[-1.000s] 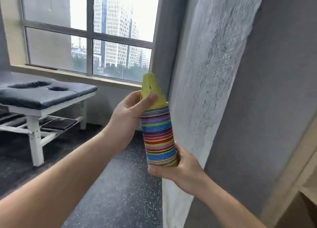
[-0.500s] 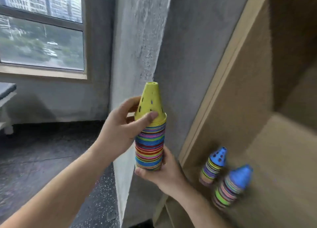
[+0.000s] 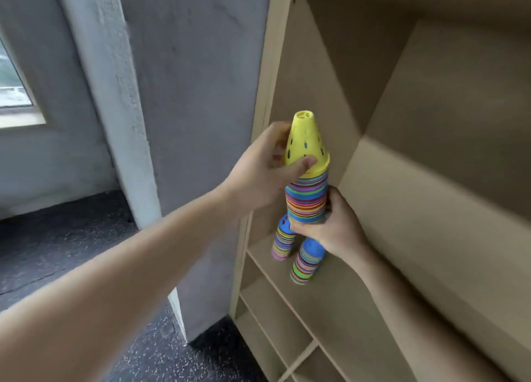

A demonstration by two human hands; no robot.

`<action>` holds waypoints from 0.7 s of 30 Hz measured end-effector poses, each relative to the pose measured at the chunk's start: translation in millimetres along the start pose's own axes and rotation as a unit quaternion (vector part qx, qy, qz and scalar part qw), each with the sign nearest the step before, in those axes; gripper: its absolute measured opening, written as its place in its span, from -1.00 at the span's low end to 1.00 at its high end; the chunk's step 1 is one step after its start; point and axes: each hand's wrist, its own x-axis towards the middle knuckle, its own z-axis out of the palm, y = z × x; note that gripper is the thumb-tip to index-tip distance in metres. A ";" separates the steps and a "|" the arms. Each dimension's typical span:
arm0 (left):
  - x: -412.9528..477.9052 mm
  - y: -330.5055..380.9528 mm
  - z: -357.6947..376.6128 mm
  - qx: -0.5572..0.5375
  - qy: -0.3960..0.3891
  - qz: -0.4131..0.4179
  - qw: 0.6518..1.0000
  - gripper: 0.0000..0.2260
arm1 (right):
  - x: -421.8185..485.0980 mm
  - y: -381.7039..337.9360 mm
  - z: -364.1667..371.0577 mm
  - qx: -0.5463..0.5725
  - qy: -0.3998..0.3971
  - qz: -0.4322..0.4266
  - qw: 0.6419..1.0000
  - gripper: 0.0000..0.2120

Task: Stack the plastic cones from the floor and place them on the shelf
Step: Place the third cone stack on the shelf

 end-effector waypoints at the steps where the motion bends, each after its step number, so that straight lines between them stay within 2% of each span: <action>1: 12.4 -3.8 7.3 0.008 0.001 -0.002 1.000 -0.64 | 14.8 4.7 -6.5 -0.007 -0.012 0.002 1.000 -0.32; 8: 82.7 -73.3 58.2 0.057 0.028 -0.037 0.997 -0.55 | 109.3 66.4 -3.7 -0.008 -0.087 0.022 0.996 -0.22; 12: 100.2 -122.9 78.8 0.089 0.047 -0.072 0.992 -0.41 | 144.9 108.4 14.3 0.009 -0.139 0.026 0.990 -0.31; 17: 107.2 -172.1 101.6 0.127 0.050 -0.106 0.985 -0.53 | 168.1 158.6 27.3 0.020 -0.205 0.035 0.978 -0.37; 21: 103.7 -200.3 114.5 0.133 0.046 -0.131 0.981 -0.52 | 171.4 189.8 35.8 0.039 -0.244 0.069 0.967 -0.38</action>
